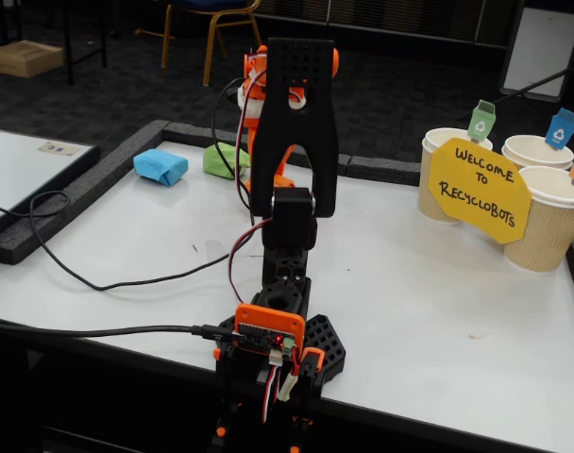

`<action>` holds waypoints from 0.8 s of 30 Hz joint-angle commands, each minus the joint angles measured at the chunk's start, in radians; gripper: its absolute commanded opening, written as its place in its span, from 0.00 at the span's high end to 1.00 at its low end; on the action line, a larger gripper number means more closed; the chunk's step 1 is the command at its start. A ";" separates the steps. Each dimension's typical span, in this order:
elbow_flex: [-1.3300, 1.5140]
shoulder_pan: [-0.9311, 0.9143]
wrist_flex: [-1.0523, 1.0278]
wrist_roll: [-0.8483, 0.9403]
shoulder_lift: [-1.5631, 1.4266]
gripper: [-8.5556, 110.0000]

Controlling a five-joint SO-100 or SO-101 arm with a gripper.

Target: Sort rubbish by color.

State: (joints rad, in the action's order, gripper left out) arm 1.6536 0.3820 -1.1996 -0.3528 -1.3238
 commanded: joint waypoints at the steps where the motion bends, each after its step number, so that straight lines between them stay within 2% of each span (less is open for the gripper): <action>1: -0.123 0.017 0.023 -0.020 -0.026 0.82; 4: -0.121 0.014 0.026 -0.020 -0.020 0.83; 8: -0.120 0.006 0.034 -0.020 -0.020 0.93; 18: -0.164 0.021 -0.015 -0.003 -0.029 0.93; 24: -0.215 0.021 -0.083 0.106 -0.124 0.93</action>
State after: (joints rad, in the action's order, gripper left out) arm 1.5693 0.3820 -1.2517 -0.3145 -1.3162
